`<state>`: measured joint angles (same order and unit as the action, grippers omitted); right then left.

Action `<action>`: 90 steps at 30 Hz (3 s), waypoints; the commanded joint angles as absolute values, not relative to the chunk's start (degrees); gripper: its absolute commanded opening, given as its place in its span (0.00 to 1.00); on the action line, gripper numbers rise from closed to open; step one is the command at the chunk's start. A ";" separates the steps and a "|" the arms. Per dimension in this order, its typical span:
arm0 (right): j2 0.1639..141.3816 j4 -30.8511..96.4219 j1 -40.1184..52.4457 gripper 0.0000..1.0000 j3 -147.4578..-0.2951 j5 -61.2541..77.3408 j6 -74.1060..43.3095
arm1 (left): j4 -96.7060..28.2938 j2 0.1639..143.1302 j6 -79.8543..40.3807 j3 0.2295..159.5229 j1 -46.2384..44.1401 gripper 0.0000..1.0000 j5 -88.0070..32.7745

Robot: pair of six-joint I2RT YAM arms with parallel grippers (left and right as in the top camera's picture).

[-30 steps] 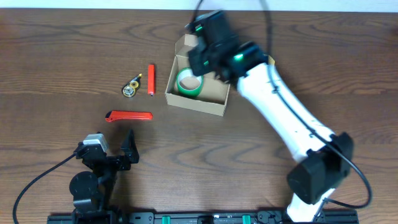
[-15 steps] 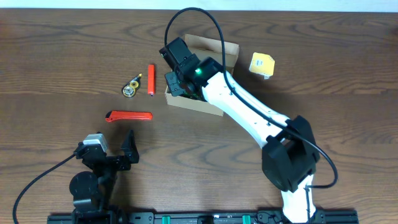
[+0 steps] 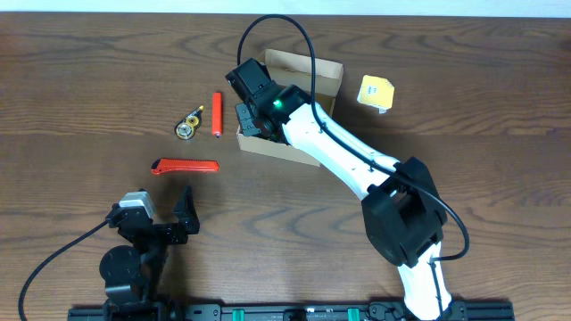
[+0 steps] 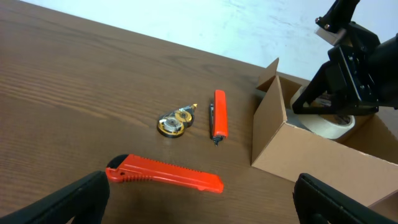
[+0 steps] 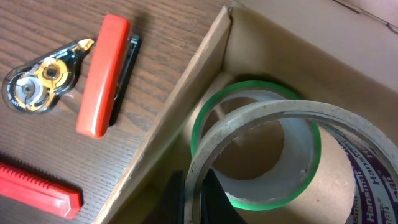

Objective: Pack container
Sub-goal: 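Lower the clear tape onto the green tape and release it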

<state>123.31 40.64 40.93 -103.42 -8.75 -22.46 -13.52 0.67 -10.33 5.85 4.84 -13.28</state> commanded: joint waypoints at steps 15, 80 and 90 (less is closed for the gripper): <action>125.78 38.96 39.72 0.44 -103.70 -9.41 -23.75 | -13.82 0.27 -10.33 4.34 5.23 0.95 -12.69; 128.35 36.29 36.07 0.01 -103.77 2.02 -23.35 | -13.82 0.27 -10.31 4.34 5.23 0.95 -12.69; 128.09 36.60 36.10 0.01 -103.83 4.86 -23.33 | -13.85 0.27 -10.33 4.34 5.23 0.95 -12.67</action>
